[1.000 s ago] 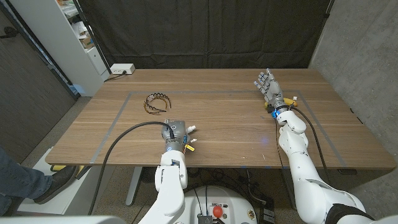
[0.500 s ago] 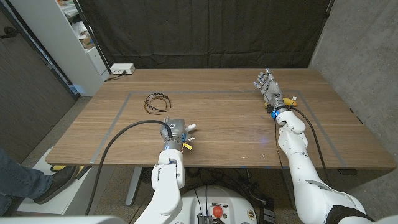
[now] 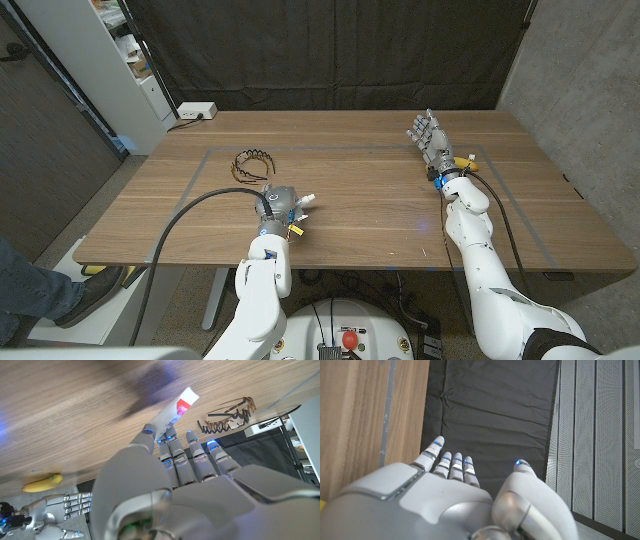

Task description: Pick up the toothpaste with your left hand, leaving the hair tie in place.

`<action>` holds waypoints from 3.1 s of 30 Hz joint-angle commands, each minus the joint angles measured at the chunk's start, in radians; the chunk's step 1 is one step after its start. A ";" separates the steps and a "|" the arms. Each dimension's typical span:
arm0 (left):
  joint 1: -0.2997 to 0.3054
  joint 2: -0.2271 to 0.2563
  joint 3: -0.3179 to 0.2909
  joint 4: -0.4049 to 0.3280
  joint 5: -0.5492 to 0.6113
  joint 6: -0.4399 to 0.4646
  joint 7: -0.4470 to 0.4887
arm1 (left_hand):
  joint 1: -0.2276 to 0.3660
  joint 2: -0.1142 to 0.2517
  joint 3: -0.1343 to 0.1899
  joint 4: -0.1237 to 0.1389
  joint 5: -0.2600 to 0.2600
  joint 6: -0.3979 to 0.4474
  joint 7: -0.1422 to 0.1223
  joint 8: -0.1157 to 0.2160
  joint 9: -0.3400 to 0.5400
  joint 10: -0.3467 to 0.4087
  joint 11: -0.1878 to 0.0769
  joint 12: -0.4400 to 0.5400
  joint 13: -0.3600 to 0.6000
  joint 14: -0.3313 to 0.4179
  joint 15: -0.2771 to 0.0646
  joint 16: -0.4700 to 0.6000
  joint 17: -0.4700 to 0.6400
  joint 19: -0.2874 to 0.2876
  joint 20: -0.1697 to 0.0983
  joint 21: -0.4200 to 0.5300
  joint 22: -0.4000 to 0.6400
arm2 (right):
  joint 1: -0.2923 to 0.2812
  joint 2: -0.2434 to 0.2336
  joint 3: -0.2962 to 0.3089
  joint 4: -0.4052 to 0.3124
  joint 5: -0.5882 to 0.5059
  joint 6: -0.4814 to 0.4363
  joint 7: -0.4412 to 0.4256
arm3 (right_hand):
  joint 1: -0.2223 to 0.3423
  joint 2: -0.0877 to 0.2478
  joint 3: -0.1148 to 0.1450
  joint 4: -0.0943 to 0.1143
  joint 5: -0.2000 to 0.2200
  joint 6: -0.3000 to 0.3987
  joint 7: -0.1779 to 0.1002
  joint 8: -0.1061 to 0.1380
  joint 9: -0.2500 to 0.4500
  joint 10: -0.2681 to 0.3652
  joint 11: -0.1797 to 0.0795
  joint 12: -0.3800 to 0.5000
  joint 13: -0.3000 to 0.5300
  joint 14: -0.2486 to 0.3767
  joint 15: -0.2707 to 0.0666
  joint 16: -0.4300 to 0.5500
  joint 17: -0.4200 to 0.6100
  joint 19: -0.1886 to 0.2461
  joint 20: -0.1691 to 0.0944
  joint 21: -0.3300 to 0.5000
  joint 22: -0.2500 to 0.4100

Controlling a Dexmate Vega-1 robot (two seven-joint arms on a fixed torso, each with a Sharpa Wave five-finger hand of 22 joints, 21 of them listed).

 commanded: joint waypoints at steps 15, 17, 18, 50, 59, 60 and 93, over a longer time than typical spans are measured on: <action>0.025 0.072 -0.107 -0.127 -0.235 -0.114 -0.030 | 0.018 0.003 -0.008 0.003 0.002 0.006 0.007 -0.010 0.005 0.008 0.007 -0.003 0.010 0.014 -0.001 -0.001 0.003 0.010 -0.001 0.000 0.002 | -0.001 0.008 0.002 -0.006 0.002 0.010 -0.009 | 0.004 0.001 -0.002 -0.005 0.006 0.009 0.003 0.006 0.004 0.009 0.001 0.005 0.003 0.006 0.005 0.006 0.003 0.004 0.007 -0.001 0.005; 0.027 0.073 -0.107 -0.132 -0.234 -0.113 -0.035 | 0.019 0.003 -0.008 0.003 0.002 0.006 0.007 -0.010 0.005 0.009 0.009 -0.004 0.010 0.015 -0.001 -0.002 0.003 0.011 -0.001 0.000 0.002 | -0.004 0.008 0.002 -0.009 0.003 0.009 -0.008 | 0.004 0.001 -0.002 -0.006 0.006 0.009 0.004 0.006 0.004 0.009 0.000 0.005 0.003 0.007 0.005 0.006 0.003 0.004 0.007 -0.001 0.005; 0.029 0.074 -0.107 -0.136 -0.233 -0.113 -0.034 | 0.019 0.003 -0.009 0.003 0.002 0.006 0.007 -0.010 0.005 0.009 0.010 -0.004 0.010 0.015 -0.001 -0.002 0.003 0.011 -0.001 0.000 0.002 | -0.005 0.007 0.002 -0.011 0.004 0.009 -0.008 | 0.004 0.001 -0.002 -0.006 0.006 0.009 0.003 0.006 0.004 0.010 0.000 0.005 0.003 0.007 0.005 0.006 0.003 0.004 0.006 -0.001 0.005; 0.080 0.117 -0.182 -0.250 -0.212 -0.174 -0.062 | 0.027 0.005 -0.020 0.007 0.002 0.012 0.013 -0.017 0.007 0.012 0.012 -0.012 0.019 0.021 0.004 -0.007 0.003 0.013 0.004 -0.004 0.002 | -0.046 0.015 -0.025 -0.059 0.009 -0.001 -0.029 | 0.003 0.002 -0.004 -0.008 0.007 0.011 0.004 0.007 0.004 0.010 -0.001 0.004 0.003 0.007 0.005 0.006 0.003 0.004 0.006 -0.001 0.005; 0.073 0.118 -0.201 -0.268 -0.211 -0.204 -0.083 | 0.030 0.006 -0.022 0.007 0.003 0.012 0.014 -0.019 0.007 0.014 0.012 -0.014 0.021 0.022 0.004 -0.008 0.003 0.015 0.007 -0.005 0.003 | -0.046 0.017 -0.030 -0.061 0.008 -0.001 -0.033 | 0.003 0.003 -0.004 -0.009 0.007 0.011 0.004 0.007 0.004 0.011 -0.002 0.004 0.003 0.007 0.005 0.006 0.003 0.003 0.007 -0.001 0.005; 0.074 0.121 -0.208 -0.275 -0.221 -0.213 -0.084 | 0.030 0.007 -0.022 0.007 0.003 0.012 0.014 -0.019 0.007 0.013 0.012 -0.014 0.022 0.022 0.003 -0.008 0.004 0.015 0.007 -0.005 0.003 | -0.046 0.017 -0.030 -0.061 0.007 -0.001 -0.034 | 0.003 0.003 -0.004 -0.009 0.007 0.011 0.004 0.007 0.004 0.011 -0.002 0.004 0.003 0.007 0.005 0.006 0.003 0.004 0.006 -0.001 0.005; 0.089 0.082 -0.246 -0.322 -0.187 -0.268 -0.066 | 0.040 0.009 -0.028 0.006 0.004 0.010 0.016 -0.026 0.008 0.013 0.015 -0.023 0.028 0.024 0.007 -0.012 0.004 0.019 0.010 -0.006 0.003 | -0.035 0.012 -0.028 -0.053 0.010 -0.001 -0.036 | 0.003 0.006 -0.005 -0.012 0.007 0.012 0.005 0.006 0.004 0.011 -0.001 0.004 0.003 0.009 0.005 0.006 0.003 0.003 0.007 -0.001 0.005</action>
